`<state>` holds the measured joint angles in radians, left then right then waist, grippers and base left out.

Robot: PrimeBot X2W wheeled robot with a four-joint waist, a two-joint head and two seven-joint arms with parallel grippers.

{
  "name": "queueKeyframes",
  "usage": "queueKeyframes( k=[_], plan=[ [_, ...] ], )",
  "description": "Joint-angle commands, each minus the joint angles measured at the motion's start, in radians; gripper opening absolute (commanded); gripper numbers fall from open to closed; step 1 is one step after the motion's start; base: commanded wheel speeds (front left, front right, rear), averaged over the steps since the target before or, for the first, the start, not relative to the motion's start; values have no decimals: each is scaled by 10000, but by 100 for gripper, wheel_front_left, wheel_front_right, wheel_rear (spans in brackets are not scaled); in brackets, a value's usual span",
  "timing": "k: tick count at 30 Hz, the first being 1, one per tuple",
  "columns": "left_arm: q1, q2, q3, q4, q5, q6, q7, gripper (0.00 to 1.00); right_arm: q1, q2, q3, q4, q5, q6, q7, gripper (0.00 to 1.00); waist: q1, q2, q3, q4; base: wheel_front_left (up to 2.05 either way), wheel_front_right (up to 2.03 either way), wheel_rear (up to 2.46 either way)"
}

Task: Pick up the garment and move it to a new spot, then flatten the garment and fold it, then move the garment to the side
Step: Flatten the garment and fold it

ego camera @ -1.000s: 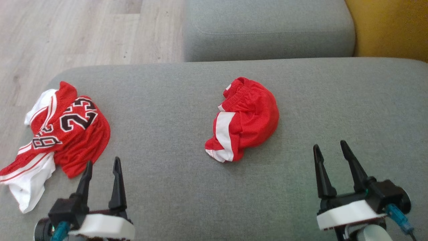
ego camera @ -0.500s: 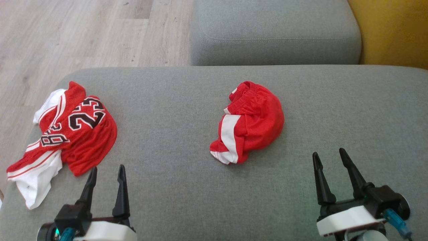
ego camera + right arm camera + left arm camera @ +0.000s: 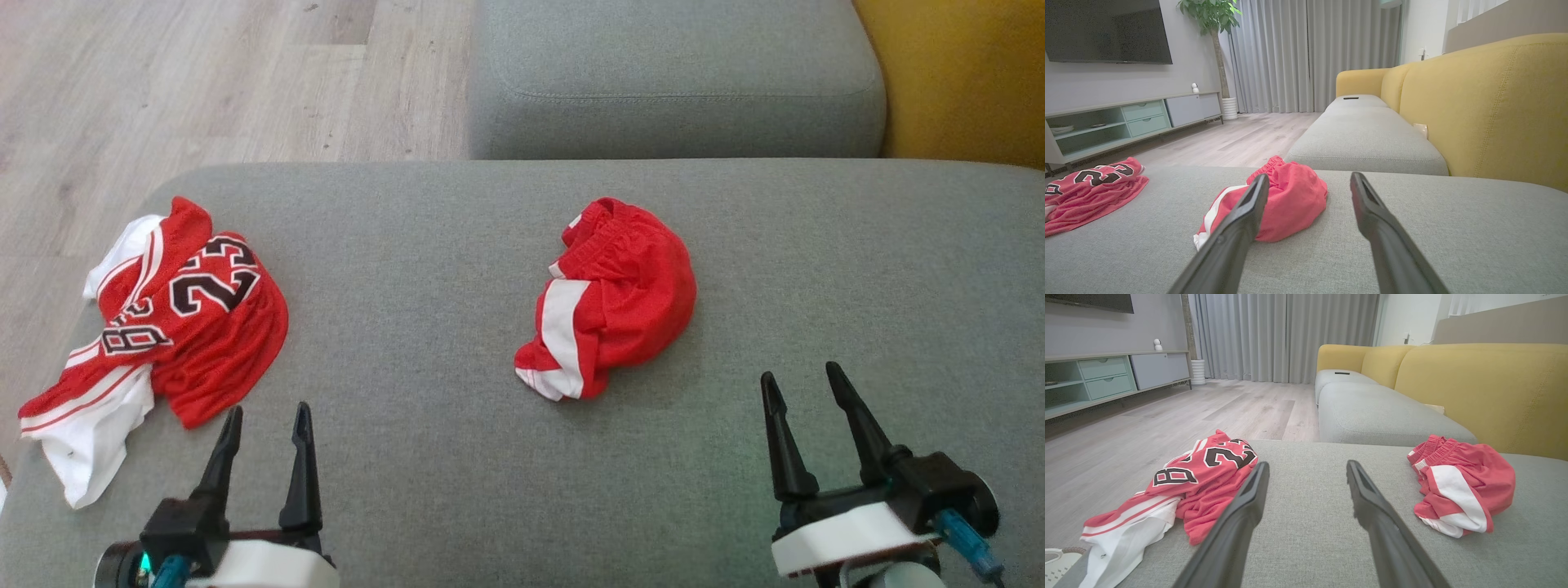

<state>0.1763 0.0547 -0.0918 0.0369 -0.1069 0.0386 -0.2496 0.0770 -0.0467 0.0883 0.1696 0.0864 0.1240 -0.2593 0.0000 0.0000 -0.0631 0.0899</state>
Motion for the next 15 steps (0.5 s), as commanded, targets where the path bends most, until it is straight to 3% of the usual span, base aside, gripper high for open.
queueKeyframes(
  k=[1, 15],
  plan=[
    [-410, -44, 244, -321, 96, 75, -122, 100, -163, -35, 247, -309, -34, 67, -24, 100, 0, 0, 5, 1, 0, 0, 0],
    [-801, -44, -9, -282, 336, 156, -122, 100, -280, -35, 358, -288, -185, 67, -24, 100, 0, 0, 352, -245, 0, 0, 0]
  ],
)
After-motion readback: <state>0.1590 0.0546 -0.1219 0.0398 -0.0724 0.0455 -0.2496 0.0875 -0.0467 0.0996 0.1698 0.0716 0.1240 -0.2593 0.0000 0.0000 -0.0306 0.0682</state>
